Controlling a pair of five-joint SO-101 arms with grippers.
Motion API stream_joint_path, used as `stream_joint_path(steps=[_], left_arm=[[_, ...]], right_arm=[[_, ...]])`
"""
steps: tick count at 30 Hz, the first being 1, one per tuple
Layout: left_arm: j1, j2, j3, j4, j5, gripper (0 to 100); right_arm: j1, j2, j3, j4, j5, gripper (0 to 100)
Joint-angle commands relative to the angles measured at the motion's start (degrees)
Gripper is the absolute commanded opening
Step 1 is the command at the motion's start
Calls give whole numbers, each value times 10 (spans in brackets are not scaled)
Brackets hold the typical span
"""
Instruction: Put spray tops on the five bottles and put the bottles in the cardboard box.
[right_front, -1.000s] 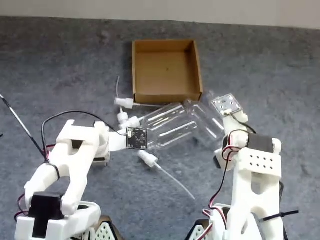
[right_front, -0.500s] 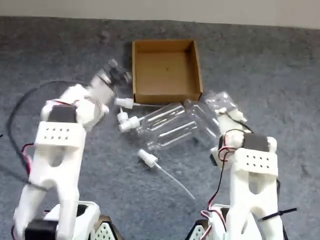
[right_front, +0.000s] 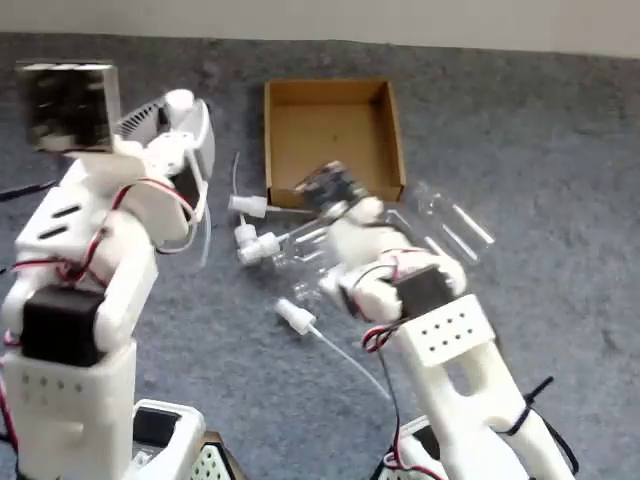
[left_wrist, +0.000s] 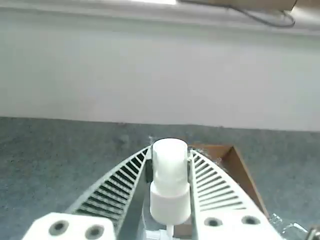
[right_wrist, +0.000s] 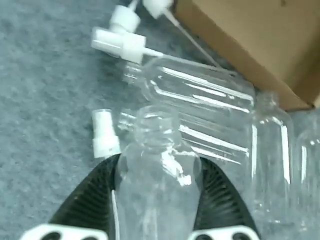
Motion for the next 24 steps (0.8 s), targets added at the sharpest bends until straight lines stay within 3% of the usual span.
stream_joint_path(steps=[1, 8, 14, 24], left_arm=[[12, -51, -28, -23, 17, 4], [11, -150, -22, -23, 20, 4], [10, -250, 72, -34, 120, 4], [-7, -361, 317, -154, 136, 4]], right_arm=[[-57, -19, -42, -23, -5, 3], [-142, -20, 15, -200, -47, 3], [-180, -96, 180, -357, -74, 3], [-204, -241, 296, -367, -74, 3]])
